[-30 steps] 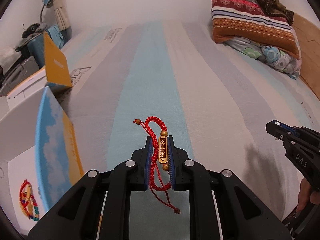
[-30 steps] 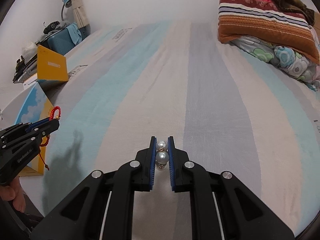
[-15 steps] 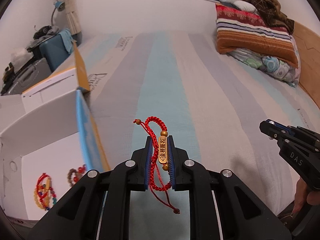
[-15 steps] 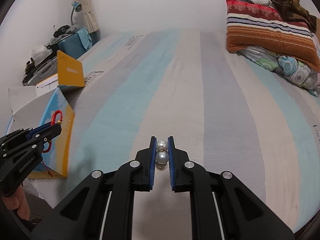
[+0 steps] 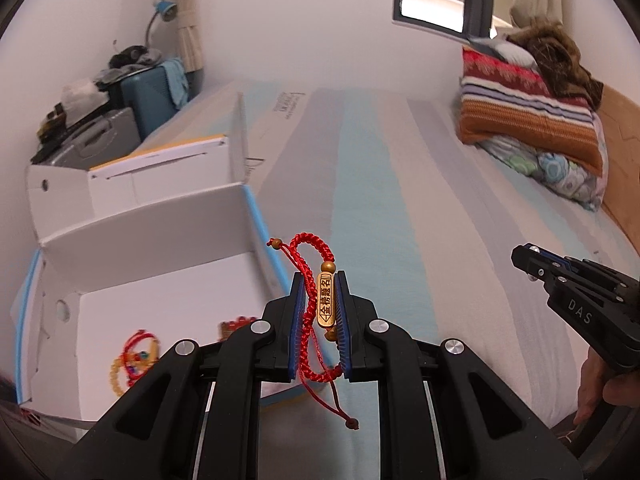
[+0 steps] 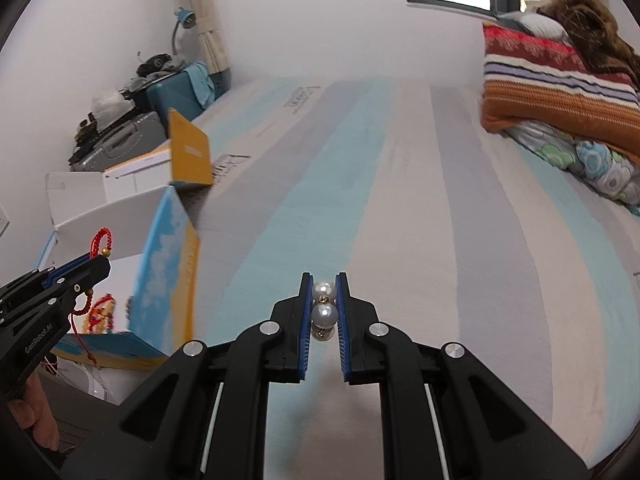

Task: Organize jewelry
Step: 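Lift both held items and carry them toward the white box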

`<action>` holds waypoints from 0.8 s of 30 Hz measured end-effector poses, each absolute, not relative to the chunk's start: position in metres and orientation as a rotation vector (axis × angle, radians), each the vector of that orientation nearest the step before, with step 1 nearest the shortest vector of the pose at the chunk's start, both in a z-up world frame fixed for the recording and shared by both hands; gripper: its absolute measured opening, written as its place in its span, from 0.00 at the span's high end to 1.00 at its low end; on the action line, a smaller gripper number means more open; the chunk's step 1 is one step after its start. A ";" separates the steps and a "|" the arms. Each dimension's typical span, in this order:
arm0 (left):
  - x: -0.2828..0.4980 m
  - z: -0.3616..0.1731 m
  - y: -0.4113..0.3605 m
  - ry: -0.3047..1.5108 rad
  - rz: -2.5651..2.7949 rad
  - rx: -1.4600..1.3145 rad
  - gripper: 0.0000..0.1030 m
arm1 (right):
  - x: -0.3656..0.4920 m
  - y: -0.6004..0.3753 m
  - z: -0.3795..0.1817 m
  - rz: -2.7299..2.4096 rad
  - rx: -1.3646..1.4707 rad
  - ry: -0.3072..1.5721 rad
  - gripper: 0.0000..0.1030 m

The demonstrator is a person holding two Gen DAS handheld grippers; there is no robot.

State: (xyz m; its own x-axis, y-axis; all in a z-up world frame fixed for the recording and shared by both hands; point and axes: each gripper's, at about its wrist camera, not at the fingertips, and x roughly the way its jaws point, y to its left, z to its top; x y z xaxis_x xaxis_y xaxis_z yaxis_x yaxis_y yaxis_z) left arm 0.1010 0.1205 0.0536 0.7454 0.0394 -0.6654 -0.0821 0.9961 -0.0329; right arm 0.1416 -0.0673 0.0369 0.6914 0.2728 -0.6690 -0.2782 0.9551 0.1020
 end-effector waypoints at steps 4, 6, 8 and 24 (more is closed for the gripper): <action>0.091 0.058 0.141 0.716 0.089 -0.085 0.86 | 0.134 -0.042 0.048 0.340 -0.020 0.724 0.90; 0.086 0.060 0.151 0.713 0.105 -0.092 0.86 | 0.131 -0.031 0.051 0.355 -0.025 0.719 0.90; 0.082 0.061 0.161 0.710 0.116 -0.098 0.86 | 0.129 -0.016 0.053 0.375 -0.033 0.714 0.90; 0.052 0.045 0.269 0.733 0.313 -0.155 0.86 | 0.119 0.104 0.043 0.544 -0.124 0.718 0.90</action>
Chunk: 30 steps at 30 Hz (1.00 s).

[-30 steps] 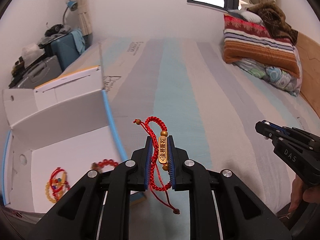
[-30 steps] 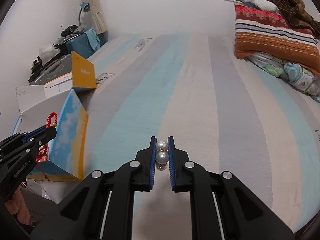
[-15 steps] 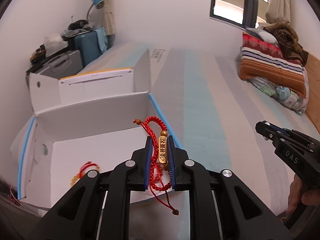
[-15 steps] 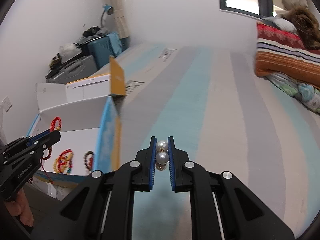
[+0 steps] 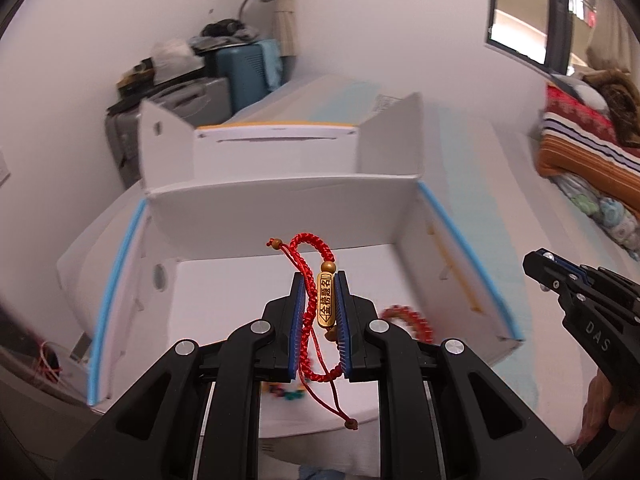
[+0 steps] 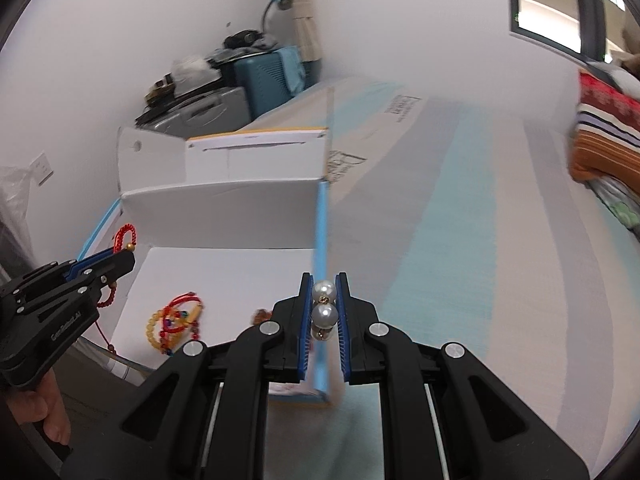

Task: Organize jewelry
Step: 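Lift both held items and carry them toward the white box, then open both tools to drop the red bracelet and pearl strand into the box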

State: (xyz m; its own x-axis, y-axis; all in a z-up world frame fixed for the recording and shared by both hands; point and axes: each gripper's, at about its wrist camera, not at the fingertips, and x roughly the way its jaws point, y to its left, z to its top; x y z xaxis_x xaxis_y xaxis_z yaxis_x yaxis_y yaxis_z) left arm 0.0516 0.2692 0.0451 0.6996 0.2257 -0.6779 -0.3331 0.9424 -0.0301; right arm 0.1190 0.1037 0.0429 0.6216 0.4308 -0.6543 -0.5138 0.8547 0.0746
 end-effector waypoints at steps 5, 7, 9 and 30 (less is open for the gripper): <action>0.045 0.035 0.299 0.755 0.358 -0.172 0.86 | 0.118 0.141 0.031 0.591 -0.162 0.732 0.90; 0.043 0.031 0.308 0.763 0.372 -0.174 0.86 | 0.119 0.153 0.024 0.600 -0.172 0.744 0.90; 0.041 0.027 0.316 0.772 0.383 -0.176 0.86 | 0.121 0.165 0.017 0.605 -0.180 0.756 0.90; 0.043 -0.004 0.344 0.850 0.425 -0.190 0.83 | 0.128 0.198 -0.019 0.598 -0.196 0.814 0.89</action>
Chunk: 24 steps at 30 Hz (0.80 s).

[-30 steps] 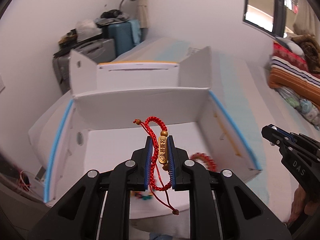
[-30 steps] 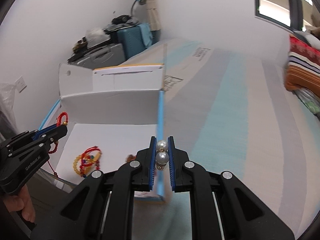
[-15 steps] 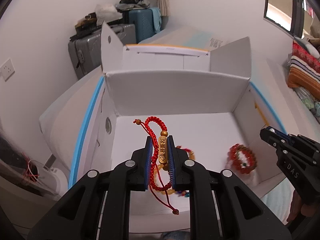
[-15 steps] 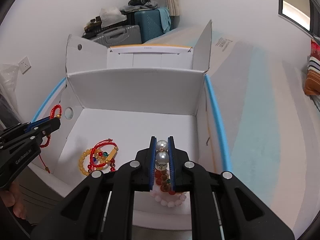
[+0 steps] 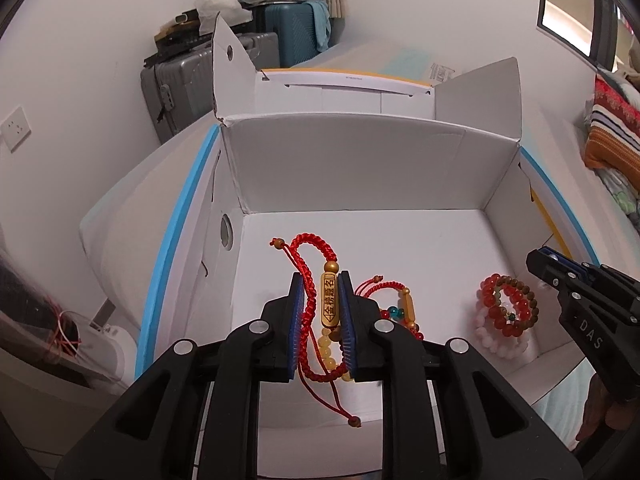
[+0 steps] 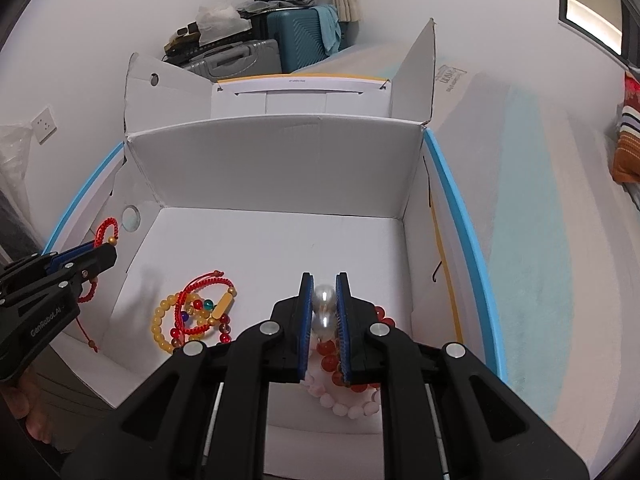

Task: Organize jewelry
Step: 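Open both tools to drop the red bracelet and pearl strand into the box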

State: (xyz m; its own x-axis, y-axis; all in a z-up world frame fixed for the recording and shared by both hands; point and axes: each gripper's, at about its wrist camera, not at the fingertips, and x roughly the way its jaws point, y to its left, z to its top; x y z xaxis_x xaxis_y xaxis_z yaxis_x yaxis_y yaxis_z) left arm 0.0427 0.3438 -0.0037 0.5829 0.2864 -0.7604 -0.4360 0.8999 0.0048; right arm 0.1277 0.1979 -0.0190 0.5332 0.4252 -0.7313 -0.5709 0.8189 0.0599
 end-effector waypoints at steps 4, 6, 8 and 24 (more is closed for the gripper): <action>0.043 -0.006 0.343 0.856 0.436 -0.194 0.70 | 0.128 0.196 -0.018 0.593 -0.191 0.813 0.78; 0.042 -0.003 0.342 0.845 0.453 -0.186 0.61 | 0.128 0.193 -0.017 0.596 -0.176 0.807 0.57; 0.038 0.001 0.341 0.825 0.463 -0.187 0.46 | 0.127 0.191 -0.014 0.598 -0.158 0.796 0.52; -0.007 0.039 0.317 0.709 0.474 -0.171 0.06 | 0.078 0.169 0.041 0.590 -0.146 0.654 0.27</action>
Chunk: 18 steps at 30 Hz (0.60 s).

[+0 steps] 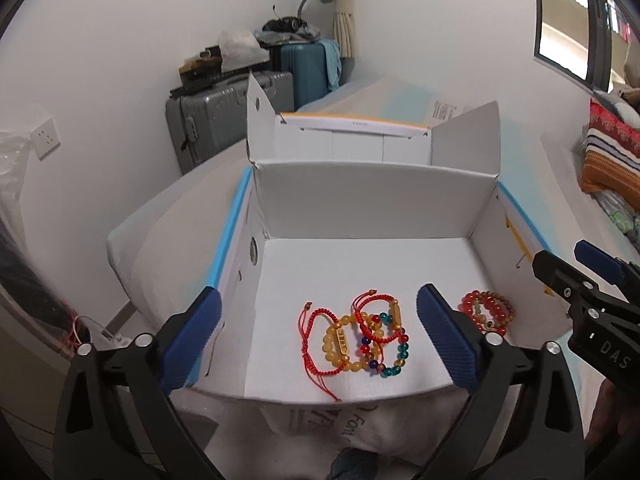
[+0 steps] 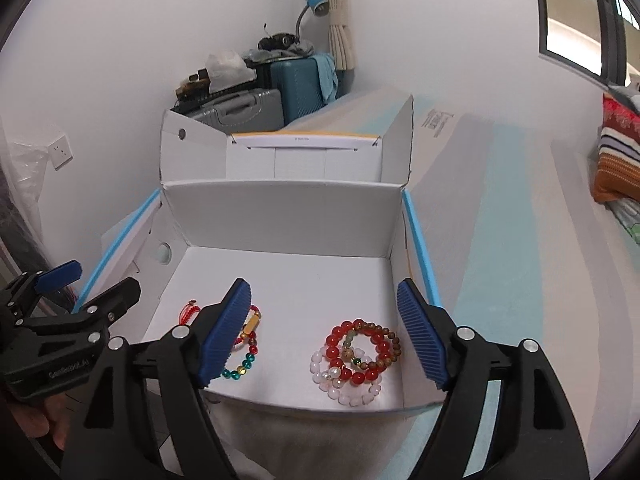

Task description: Organize jewelry

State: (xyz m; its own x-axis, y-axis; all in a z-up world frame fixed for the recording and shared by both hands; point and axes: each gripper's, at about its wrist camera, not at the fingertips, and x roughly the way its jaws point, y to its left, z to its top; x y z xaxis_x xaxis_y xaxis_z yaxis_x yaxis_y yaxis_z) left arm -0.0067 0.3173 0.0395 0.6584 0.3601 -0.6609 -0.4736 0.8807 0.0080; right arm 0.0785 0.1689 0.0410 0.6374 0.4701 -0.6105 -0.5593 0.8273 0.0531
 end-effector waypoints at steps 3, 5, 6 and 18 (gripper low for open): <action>-0.019 0.047 0.311 0.689 0.467 -0.169 0.06 | 0.068 0.164 0.048 0.584 -0.143 0.635 0.21; -0.027 0.051 0.307 0.677 0.462 -0.168 0.06 | 0.062 0.161 0.051 0.572 -0.139 0.620 0.15; -0.031 0.053 0.305 0.672 0.462 -0.169 0.06 | 0.059 0.159 0.053 0.563 -0.135 0.613 0.14; -0.063 0.059 0.286 0.644 0.463 -0.166 0.06 | 0.030 0.149 0.045 0.534 -0.163 0.649 0.12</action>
